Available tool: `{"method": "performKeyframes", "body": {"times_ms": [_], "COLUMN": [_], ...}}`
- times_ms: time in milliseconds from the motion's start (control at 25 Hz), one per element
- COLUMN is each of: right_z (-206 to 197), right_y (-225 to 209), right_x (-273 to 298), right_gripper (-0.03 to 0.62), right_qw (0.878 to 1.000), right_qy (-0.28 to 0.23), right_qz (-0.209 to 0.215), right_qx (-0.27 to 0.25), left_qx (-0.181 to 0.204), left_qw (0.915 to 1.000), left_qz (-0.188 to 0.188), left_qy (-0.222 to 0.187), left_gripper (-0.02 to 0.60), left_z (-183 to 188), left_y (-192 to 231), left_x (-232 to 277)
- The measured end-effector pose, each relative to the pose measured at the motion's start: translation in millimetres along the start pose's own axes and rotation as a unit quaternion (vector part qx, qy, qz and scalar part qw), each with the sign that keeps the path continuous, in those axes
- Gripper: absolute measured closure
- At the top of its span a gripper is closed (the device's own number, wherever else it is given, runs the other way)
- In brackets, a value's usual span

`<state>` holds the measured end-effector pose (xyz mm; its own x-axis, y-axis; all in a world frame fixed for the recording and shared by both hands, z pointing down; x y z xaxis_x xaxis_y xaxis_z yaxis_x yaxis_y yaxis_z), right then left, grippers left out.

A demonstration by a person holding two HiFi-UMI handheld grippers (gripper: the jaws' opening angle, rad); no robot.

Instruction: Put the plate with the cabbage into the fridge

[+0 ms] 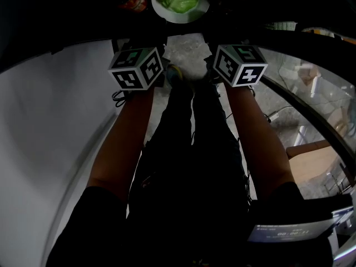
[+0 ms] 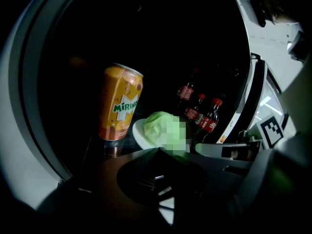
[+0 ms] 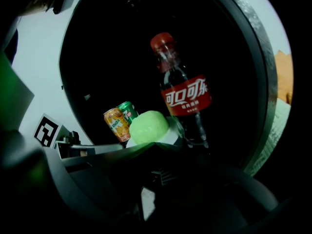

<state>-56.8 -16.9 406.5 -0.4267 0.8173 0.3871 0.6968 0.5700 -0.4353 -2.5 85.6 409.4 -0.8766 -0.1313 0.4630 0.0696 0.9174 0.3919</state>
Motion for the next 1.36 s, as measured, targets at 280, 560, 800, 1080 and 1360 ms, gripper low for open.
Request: {"method": "performKeyframes", "body": {"times_ms": [280, 560, 800, 1080, 1360], "right_z": [5, -2, 11, 28, 21], "right_y": [8, 19, 35, 50, 64], "right_x": [-9, -17, -35, -48, -57], "right_gripper": [0.588, 0.588, 0.588, 0.588, 0.588], "right_qw": [1.000, 0.997, 0.987, 0.981, 0.979], "right_qy": [-0.007, -0.002, -0.030, -0.054, -0.053], "right_qz": [0.002, -0.008, -0.013, -0.002, 0.006], "right_qx": [-0.024, -0.077, -0.155, -0.184, -0.195], "left_qx": [0.040, 0.063, 0.097, 0.109, 0.112], "left_qw": [0.9992, 0.9969, 0.9917, 0.9884, 0.9874], "left_qz": [0.004, 0.029, 0.037, 0.031, 0.025], "left_qy": [-0.009, -0.037, -0.075, -0.102, -0.109], "left_gripper": [0.577, 0.577, 0.578, 0.578, 0.578], "left_z": [7, 6, 16, 21, 12], "left_y": [-15, -20, -34, -48, -49], "left_x": [-9, -20, -32, -41, -59]}}
Point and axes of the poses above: the fingertips, and each gripper's own axes: x forward along the fingers, y to its left, z out of its top, the point moved 1 cm from there along -x, backward along the fingers, and after that the axes turned 1 degree about -y, right-handed, at the moved point
